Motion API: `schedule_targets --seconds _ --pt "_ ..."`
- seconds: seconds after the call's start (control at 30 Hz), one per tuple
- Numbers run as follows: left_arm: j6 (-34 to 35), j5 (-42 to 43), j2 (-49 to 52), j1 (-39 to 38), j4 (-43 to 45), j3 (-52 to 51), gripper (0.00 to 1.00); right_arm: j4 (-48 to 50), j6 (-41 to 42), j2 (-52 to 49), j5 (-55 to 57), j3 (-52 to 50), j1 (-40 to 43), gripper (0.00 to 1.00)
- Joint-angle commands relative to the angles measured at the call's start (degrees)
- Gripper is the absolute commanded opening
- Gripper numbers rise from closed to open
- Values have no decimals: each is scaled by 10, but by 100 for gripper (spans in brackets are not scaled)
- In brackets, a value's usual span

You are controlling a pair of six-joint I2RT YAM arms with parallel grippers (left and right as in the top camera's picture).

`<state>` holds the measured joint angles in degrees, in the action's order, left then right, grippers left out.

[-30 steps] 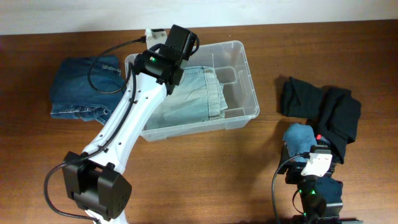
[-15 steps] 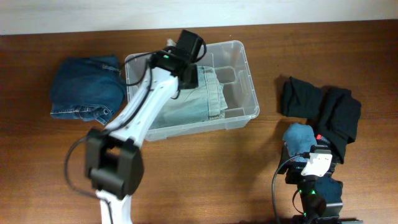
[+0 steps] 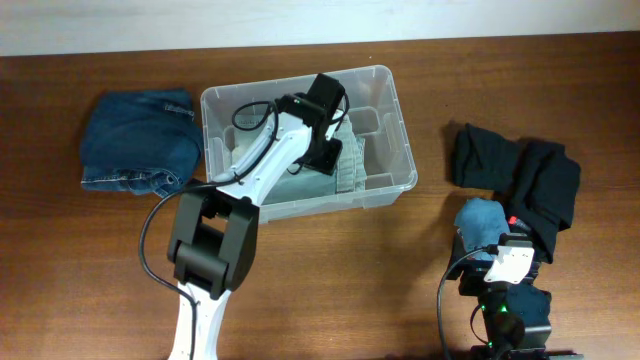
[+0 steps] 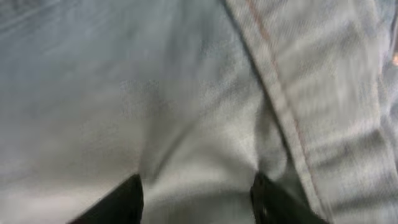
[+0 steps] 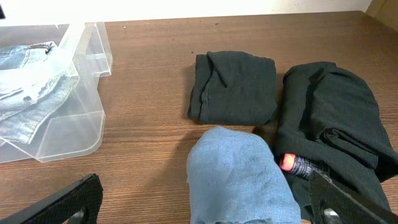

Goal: Pack container
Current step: 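Withdraw the left gripper from the box toward the dark-blue jeans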

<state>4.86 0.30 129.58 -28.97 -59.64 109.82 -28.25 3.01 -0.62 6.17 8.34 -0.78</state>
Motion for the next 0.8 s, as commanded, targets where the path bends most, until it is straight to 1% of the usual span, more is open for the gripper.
schedule_targets --seconds 0.0,0.1,0.13,0.2,0.23,0.27,0.3,0.33,0.43,0.5,0.53,0.63,0.77 --pt "-21 14 -3 7 -85 148 57 -2 2 4 5 -4 4 98" --pt "-21 14 -6 21 -165 271 58 -2 2 4 5 -4 4 98" --pt "-18 10 -6 28 -189 313 61 -2 2 4 5 -4 4 98" --pt "5 -25 -6 45 -231 393 73 -2 2 4 5 -4 4 98" --pt "24 -58 -6 59 -254 436 82 -2 2 4 5 -4 4 99" --pt "33 -75 -6 68 -265 457 86 -2 2 4 5 -4 4 99" --pt "48 -104 -6 87 -286 490 92 -2 2 4 5 -4 4 98" --pt "56 -118 -6 103 -299 508 93 -2 2 4 5 -4 4 98" --pt "64 -121 -6 172 -328 533 95 -2 2 4 5 -4 4 98" --pt "90 -120 -3 233 -351 530 96 -2 2 4 5 -4 4 98" --pt "103 -114 0 265 -360 526 98 -2 2 4 5 -4 4 99" --pt "106 -71 15 358 -368 504 98 -2 2 4 5 -4 4 98" --pt "106 0 44 453 -359 476 98 -2 2 4 5 -4 4 98"
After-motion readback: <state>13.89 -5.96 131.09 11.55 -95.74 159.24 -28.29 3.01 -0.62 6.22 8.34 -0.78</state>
